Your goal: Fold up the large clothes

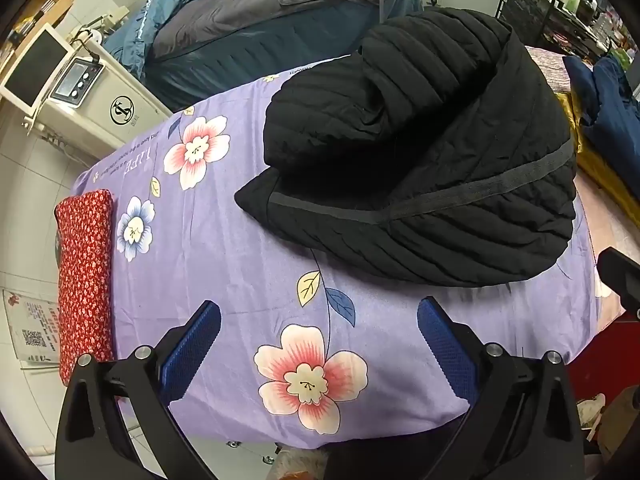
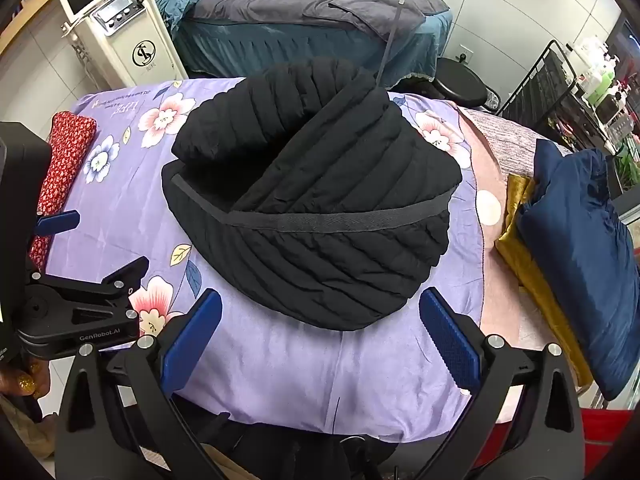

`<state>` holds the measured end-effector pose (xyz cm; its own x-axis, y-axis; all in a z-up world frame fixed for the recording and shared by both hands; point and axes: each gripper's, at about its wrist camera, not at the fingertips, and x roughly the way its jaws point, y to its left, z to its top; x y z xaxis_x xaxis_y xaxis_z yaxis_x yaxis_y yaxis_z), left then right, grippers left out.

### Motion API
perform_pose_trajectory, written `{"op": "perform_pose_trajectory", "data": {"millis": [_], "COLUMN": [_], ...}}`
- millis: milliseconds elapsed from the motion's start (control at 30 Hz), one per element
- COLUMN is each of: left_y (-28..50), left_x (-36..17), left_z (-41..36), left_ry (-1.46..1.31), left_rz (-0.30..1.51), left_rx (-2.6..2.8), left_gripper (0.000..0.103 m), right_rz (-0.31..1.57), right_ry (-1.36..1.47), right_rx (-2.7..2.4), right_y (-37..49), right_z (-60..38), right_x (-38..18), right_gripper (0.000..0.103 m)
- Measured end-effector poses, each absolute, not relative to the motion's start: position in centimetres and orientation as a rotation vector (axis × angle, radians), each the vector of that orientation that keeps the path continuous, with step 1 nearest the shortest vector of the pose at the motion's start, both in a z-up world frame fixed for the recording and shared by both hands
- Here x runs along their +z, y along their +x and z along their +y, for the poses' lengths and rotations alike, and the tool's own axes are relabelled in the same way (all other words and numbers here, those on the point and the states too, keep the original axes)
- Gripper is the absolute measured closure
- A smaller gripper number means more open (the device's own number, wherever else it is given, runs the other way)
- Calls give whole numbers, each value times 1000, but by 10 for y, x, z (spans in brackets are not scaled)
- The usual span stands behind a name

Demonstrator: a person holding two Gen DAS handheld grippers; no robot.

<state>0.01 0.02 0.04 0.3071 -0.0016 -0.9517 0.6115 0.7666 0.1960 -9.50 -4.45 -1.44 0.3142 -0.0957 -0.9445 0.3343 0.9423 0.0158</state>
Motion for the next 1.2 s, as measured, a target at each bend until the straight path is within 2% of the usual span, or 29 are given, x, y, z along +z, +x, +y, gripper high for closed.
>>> {"op": "perform_pose_trajectory", "data": {"millis": [1200], "left_y": [6], "left_x": [-14], "left_z": [6], "left_ry": [567], "left_rz": [1270], "left_rx": [-429], "left_gripper": [6], "right_rz": [1243], "right_ry": [231], "right_rx": [-279], "right_y": [-93], "right_z": [-43], "right_x": [-26], "right_gripper": [5]}}
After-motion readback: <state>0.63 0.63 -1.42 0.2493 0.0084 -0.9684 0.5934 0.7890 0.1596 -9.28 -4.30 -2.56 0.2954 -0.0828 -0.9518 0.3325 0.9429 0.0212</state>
